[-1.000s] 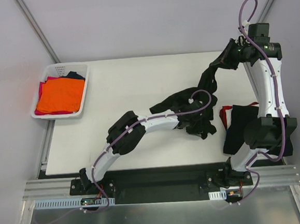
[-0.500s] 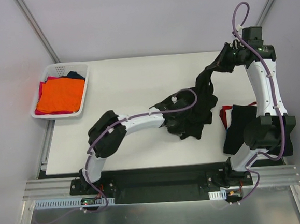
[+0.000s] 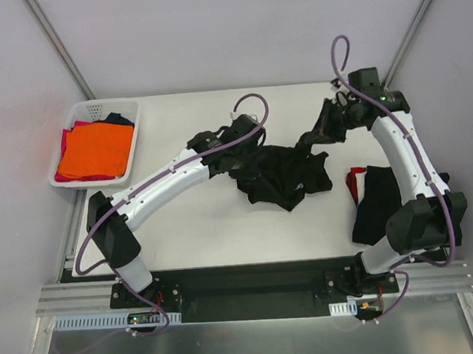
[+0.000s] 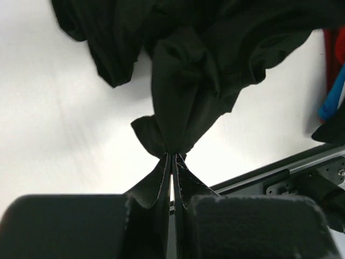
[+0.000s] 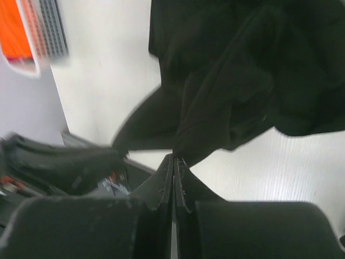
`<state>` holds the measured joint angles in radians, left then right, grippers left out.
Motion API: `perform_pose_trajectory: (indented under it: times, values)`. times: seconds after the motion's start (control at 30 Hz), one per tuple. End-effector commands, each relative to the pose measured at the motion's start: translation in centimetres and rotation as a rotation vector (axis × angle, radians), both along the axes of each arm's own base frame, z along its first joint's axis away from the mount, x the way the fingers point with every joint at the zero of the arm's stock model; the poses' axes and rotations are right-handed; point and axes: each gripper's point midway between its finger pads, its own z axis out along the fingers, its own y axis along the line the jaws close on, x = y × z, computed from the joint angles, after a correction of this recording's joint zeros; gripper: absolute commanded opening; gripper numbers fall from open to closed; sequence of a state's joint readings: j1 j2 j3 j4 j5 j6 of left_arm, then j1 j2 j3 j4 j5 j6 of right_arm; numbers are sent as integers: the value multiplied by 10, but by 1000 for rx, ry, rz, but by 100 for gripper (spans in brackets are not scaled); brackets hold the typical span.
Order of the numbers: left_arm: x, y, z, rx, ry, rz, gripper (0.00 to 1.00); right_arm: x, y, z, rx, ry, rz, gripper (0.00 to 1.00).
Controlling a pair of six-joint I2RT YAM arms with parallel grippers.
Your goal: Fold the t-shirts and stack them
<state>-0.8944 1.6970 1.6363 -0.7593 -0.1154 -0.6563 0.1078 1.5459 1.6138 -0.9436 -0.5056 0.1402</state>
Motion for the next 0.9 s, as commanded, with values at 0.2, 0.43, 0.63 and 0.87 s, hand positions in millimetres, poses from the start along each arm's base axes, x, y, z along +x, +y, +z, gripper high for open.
perform_pose_trajectory:
  times: [0.2, 0.43, 0.63, 0.87]
  values:
    - [-19, 95, 6, 116, 56, 177, 0, -90, 58, -44, -94, 79, 228, 1]
    - [-75, 132, -33, 145, 217, 249, 0, -127, 58, -57, -181, 104, 304, 1]
    - [-58, 147, 31, 144, 91, 332, 0, -125, 43, -19, -226, -1, 287, 1]
    - [-51, 155, 103, 65, -30, 374, 0, -125, 31, 24, -238, -126, 238, 1]
